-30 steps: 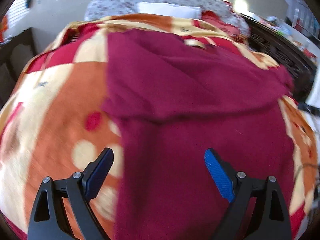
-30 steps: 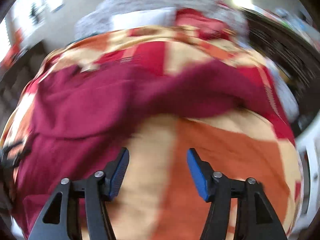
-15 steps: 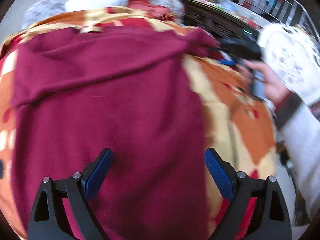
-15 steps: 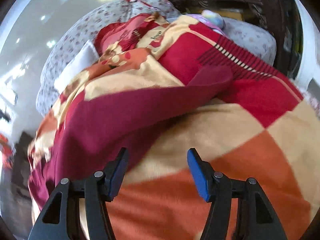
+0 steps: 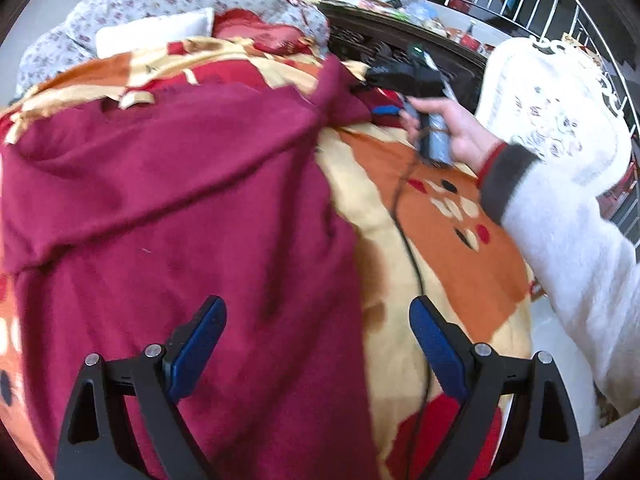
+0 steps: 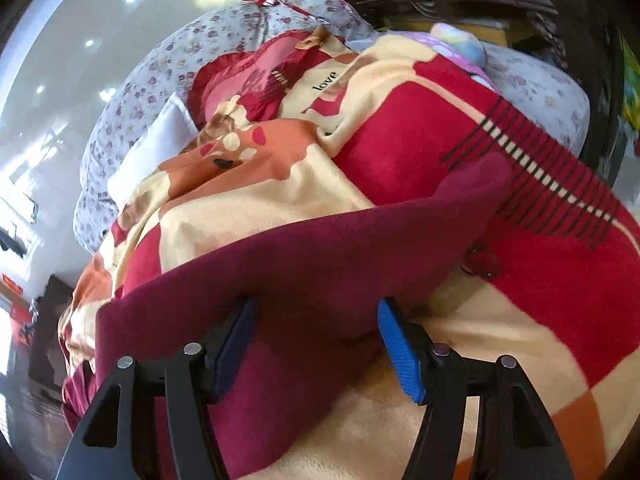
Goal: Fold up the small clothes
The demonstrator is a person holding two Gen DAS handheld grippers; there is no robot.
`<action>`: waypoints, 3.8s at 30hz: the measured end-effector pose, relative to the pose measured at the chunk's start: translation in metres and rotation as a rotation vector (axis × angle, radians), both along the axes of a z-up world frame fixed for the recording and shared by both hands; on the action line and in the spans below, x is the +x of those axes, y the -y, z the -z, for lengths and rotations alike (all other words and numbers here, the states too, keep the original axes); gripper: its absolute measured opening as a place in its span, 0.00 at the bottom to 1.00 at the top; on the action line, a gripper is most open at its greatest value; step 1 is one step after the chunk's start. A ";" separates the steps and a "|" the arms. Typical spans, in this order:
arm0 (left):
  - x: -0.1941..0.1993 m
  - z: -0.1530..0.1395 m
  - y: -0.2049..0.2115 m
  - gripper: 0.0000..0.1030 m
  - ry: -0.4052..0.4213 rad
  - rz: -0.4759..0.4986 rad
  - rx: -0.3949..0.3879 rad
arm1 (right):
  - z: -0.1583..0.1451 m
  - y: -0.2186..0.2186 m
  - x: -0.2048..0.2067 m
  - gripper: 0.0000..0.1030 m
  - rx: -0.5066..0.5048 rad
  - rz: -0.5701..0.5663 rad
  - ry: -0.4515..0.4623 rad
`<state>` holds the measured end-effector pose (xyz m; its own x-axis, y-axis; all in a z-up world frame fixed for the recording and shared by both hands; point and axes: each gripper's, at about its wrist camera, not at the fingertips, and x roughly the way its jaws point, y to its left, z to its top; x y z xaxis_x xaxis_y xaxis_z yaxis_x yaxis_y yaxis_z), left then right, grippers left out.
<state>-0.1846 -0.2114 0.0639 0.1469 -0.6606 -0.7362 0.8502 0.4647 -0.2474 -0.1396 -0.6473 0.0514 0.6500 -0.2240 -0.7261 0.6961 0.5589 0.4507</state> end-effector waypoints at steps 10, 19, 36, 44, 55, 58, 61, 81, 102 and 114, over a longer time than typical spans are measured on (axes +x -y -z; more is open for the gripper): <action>0.026 -0.014 -0.029 0.89 0.056 -0.085 -0.006 | 0.016 0.020 -0.048 0.76 0.133 0.082 0.087; 0.041 -0.021 -0.062 0.89 0.076 -0.175 0.010 | 0.031 0.042 -0.068 0.91 0.258 0.315 0.284; 0.053 -0.012 -0.086 0.89 0.038 -0.236 -0.010 | -0.102 -0.014 -0.111 0.08 -0.219 0.118 0.295; 0.072 -0.034 -0.117 0.89 0.072 -0.329 -0.053 | -0.212 -0.163 -0.067 0.08 -0.358 -0.308 0.374; 0.136 -0.033 -0.161 0.89 0.034 -0.544 -0.099 | -0.084 -0.369 0.144 0.40 -0.059 -0.838 0.137; 0.150 -0.025 -0.162 0.89 0.011 -0.539 -0.083 | -0.076 -0.359 0.125 0.50 -0.084 -0.801 0.148; 0.160 -0.024 -0.156 0.89 0.015 -0.530 -0.083 | -0.077 -0.337 0.089 0.71 -0.097 -0.763 0.151; 0.201 -0.039 -0.155 0.90 0.008 -0.622 -0.080 | -0.021 -0.385 0.149 0.72 -0.014 -0.930 0.052; 0.156 0.031 -0.111 0.38 0.008 -0.452 0.114 | -0.029 -0.355 0.010 0.75 0.020 -0.882 0.107; 0.173 -0.041 -0.124 0.05 0.081 -0.486 -0.002 | -0.085 -0.292 -0.020 0.77 -0.119 -0.646 0.193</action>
